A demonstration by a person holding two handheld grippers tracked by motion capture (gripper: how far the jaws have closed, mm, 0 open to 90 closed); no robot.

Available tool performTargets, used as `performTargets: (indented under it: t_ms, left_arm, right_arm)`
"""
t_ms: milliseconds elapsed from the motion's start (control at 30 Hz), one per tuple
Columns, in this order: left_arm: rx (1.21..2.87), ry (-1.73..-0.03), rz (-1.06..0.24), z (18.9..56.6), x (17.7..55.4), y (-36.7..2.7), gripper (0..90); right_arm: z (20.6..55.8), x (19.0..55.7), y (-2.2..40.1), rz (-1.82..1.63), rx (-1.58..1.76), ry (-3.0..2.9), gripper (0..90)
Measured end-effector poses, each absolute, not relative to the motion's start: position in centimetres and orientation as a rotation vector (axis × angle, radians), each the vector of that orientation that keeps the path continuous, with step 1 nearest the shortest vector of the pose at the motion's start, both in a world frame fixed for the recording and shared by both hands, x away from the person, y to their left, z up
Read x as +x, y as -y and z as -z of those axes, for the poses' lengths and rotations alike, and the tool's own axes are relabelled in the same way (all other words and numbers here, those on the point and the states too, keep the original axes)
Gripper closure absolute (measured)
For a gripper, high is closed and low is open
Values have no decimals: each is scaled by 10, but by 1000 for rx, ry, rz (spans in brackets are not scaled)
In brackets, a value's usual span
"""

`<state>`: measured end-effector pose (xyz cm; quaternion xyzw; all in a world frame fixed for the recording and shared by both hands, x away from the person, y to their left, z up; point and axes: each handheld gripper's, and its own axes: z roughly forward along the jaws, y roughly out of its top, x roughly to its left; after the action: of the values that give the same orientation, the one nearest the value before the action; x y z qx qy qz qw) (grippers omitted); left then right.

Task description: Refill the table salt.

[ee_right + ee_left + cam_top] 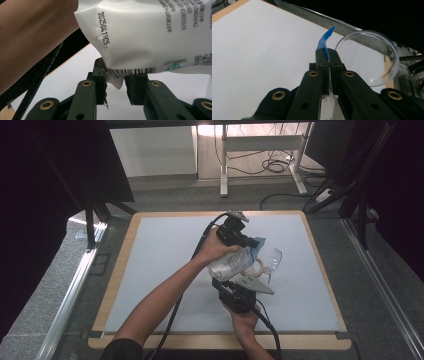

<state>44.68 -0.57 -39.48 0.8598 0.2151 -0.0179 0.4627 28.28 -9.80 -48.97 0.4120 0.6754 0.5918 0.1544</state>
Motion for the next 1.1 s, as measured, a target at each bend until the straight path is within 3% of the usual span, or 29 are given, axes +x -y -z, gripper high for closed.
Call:
performTargets:
  t_ms: [1100]
  left_arm:
    - [2128, -535, 38, 394, 445, 4, 900]
  right_arm:
    - [489, 283, 94, -1717, 1178, -1932, 721]
